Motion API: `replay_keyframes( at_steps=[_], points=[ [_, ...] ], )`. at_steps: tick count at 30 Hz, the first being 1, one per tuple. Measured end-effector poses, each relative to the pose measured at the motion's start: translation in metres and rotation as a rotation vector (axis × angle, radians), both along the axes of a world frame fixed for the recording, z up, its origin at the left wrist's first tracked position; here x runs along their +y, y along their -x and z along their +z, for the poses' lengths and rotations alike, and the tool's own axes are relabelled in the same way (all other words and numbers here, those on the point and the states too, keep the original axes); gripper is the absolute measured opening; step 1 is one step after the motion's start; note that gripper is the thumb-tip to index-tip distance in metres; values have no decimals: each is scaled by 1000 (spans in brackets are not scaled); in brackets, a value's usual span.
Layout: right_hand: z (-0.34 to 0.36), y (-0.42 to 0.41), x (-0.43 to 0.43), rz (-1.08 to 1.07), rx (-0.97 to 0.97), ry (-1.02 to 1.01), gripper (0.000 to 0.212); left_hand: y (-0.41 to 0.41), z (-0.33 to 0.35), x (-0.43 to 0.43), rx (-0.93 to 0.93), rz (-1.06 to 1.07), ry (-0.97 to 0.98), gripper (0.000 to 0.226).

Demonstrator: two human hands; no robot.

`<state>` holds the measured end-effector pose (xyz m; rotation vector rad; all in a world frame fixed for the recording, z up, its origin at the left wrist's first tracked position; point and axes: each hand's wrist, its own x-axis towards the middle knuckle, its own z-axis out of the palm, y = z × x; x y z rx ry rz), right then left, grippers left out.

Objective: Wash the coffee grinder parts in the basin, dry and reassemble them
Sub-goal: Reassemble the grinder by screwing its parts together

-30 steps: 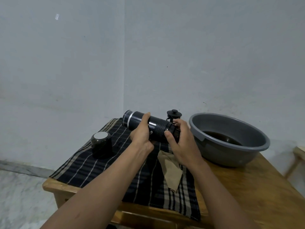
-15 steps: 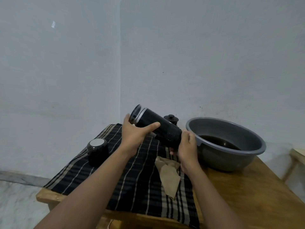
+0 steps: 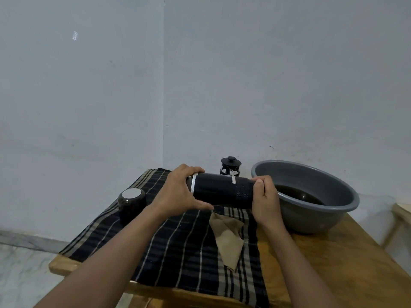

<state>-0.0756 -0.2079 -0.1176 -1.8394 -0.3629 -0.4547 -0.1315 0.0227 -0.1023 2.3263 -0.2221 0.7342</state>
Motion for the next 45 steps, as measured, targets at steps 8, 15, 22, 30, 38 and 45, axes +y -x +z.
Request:
replay_keyframes(
  at_steps=[8,15,22,30,38,45],
  points=[
    [1,-8,0,58,249,5,29,0,-4,5,-6,-13,-51,91],
    [-4,2,10,225,487,-261,39,5,-3,9,87,27,431,111],
    [-15,15,44,433,528,-169,36,-8,17,-1,-30,-40,1149,72],
    [-11,6,99,420,255,217,80,-9,23,19,-13,119,421,101],
    [-29,-11,121,367,247,264,77,-18,21,30,50,217,235,110],
    [-30,-11,121,362,262,301,84,-10,29,41,107,258,197,109]
  ],
)
